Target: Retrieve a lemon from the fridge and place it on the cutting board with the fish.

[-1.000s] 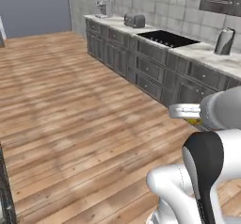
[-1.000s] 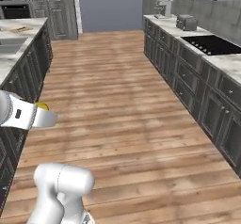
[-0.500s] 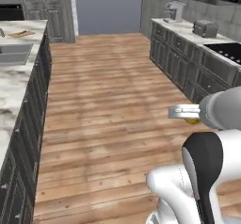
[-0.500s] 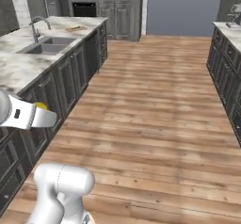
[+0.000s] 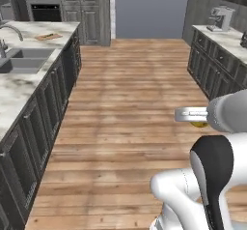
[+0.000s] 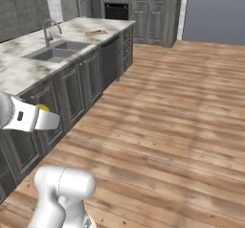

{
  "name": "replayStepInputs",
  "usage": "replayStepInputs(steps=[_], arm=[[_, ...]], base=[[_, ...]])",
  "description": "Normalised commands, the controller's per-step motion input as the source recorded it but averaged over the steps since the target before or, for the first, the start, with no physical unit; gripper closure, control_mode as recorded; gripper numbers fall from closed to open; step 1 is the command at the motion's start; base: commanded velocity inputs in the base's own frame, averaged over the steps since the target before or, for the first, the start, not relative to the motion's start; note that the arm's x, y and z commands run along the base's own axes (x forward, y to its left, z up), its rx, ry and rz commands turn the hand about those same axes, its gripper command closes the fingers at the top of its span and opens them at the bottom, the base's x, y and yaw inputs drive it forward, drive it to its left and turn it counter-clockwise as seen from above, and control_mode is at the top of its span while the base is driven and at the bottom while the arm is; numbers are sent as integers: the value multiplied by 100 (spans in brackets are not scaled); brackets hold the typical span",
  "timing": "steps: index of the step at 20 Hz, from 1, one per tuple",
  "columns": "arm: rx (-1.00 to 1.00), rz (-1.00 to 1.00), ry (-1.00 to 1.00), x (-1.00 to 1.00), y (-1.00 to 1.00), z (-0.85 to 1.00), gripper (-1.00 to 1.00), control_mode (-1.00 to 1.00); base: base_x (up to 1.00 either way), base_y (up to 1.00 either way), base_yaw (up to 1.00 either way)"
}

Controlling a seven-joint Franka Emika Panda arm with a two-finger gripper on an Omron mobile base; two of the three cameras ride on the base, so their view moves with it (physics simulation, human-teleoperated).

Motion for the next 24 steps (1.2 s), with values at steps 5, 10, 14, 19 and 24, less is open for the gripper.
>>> replayStepInputs(steps=[5,10,14,19,24], arm=[[0,0,0,0,0,0,100,100],[0,0,0,0,0,0,100,100],[0,0,0,0,0,0,100,100],[0,0,0,0,0,0,100,100],[0,0,0,0,0,0,100,100]], base=[[100,-55,23],[100,-51,18],[100,-50,18],[100,-52,20],[100,-56,21]])
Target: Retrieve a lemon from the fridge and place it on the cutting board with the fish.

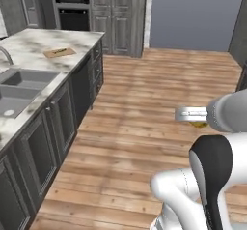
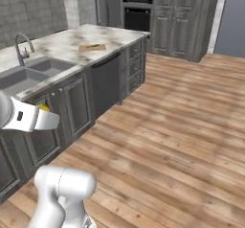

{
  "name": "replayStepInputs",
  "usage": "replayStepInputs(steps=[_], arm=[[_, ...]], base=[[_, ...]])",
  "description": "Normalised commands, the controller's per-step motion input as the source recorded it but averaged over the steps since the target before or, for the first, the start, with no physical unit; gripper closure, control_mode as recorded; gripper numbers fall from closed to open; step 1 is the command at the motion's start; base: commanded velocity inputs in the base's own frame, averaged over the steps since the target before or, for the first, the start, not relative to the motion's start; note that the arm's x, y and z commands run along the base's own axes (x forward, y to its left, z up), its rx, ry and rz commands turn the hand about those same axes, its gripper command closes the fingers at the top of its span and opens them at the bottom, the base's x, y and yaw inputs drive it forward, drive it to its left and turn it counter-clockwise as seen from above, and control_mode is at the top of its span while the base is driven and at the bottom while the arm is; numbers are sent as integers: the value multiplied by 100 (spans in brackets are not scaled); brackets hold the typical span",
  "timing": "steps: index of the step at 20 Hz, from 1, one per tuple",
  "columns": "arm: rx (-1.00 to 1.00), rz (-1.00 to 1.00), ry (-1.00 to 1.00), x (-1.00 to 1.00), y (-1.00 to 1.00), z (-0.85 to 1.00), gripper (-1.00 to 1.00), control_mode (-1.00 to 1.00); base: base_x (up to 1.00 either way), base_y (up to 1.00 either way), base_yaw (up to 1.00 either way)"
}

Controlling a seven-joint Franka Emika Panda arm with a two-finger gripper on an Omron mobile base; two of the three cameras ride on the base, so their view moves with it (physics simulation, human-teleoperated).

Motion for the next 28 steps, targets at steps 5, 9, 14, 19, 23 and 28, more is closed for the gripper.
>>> replayStepInputs(steps=[5,9,14,19,23,28], arm=[[0,0,0,0,0,0,100,100],[0,0,0,0,0,0,100,100],[0,0,0,0,0,0,100,100],[0,0,0,0,0,0,100,100],[0,0,0,0,0,0,100,100],[0,0,0,0,0,0,100,100]], base=[[100,-60,24],[100,-67,27],[100,-72,25],[100,-71,25],[100,-65,32],[100,-54,45]])
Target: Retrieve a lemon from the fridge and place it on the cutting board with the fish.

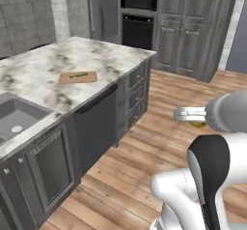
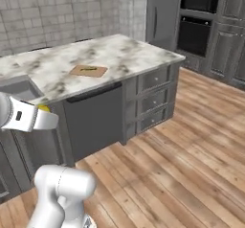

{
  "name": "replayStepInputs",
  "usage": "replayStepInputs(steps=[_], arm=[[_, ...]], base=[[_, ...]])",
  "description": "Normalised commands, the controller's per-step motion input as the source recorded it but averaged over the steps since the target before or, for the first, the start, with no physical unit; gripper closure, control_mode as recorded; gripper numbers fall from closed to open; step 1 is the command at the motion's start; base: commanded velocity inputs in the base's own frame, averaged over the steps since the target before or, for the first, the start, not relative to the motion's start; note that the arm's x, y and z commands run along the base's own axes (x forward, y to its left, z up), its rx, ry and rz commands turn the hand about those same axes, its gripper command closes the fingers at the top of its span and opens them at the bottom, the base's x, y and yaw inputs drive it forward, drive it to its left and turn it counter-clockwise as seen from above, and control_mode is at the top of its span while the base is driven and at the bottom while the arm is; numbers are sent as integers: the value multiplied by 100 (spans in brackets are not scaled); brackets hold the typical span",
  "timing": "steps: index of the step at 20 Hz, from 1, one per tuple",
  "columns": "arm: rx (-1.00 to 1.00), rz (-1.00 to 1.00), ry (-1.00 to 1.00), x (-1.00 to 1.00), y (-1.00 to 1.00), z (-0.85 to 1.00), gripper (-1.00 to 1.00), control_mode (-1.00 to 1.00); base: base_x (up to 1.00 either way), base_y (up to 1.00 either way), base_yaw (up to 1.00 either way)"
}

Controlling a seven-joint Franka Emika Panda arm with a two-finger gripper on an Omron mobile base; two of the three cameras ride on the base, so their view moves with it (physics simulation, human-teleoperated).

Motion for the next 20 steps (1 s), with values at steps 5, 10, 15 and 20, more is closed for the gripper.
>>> replayStepInputs(steps=[5,10,15,20], arm=[[0,0,0,0,0,0,100,100],[0,0,0,0,0,0,100,100],[0,0,0,0,0,0,100,100],[0,0,0,0,0,0,100,100]], base=[[100,-51,52],[100,-52,55],[100,-61,58],[71,-71,66]])
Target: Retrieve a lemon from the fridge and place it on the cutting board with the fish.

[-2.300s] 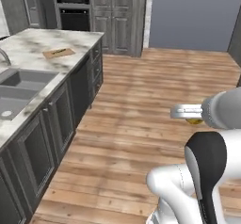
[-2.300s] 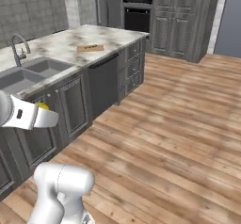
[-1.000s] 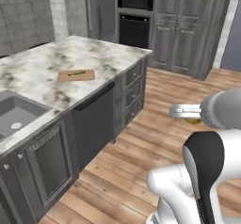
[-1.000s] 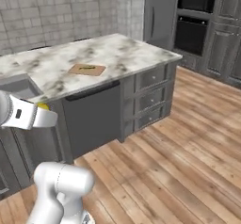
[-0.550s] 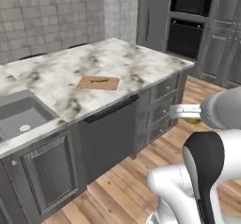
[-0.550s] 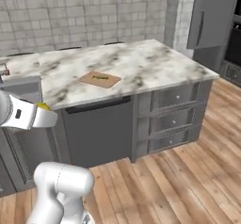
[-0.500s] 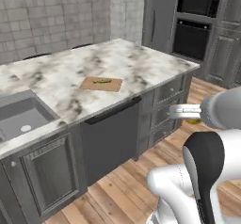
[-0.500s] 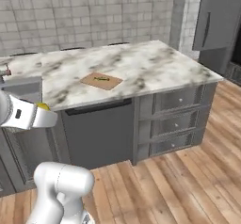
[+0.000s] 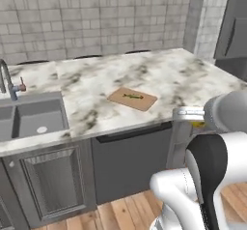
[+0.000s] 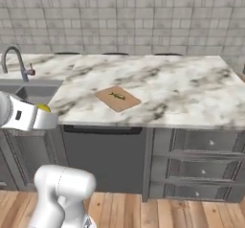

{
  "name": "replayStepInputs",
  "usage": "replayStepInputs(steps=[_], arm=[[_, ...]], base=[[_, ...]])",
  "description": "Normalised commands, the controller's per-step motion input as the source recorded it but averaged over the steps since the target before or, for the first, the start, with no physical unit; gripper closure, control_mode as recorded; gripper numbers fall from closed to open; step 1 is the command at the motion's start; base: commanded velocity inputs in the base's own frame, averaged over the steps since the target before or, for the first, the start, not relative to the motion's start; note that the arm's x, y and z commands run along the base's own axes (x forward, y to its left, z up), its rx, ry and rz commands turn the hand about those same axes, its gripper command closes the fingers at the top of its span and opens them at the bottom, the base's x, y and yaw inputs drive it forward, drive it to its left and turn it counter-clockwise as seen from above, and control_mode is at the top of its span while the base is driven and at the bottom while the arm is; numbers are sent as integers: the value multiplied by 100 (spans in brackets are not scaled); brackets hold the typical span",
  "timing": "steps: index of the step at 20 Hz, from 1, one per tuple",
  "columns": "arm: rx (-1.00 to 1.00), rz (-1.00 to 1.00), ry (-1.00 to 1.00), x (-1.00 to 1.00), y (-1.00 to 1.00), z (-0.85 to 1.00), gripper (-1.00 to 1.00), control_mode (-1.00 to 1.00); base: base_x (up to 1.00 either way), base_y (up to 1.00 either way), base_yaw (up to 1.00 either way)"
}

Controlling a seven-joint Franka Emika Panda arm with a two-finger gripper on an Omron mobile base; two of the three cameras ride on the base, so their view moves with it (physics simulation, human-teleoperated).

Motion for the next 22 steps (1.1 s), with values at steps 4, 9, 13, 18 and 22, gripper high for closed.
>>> replayStepInputs(steps=[4,9,13,18,22], arm=[[0,0,0,0,0,0,100,100],[0,0,0,0,0,0,100,100],[0,0,0,0,0,0,100,100],[0,0,0,0,0,0,100,100],[0,0,0,0,0,0,100,100]], base=[[47,-82,62],[46,-82,56],[59,-67,37],[47,-54,19],[11,-16,1]])
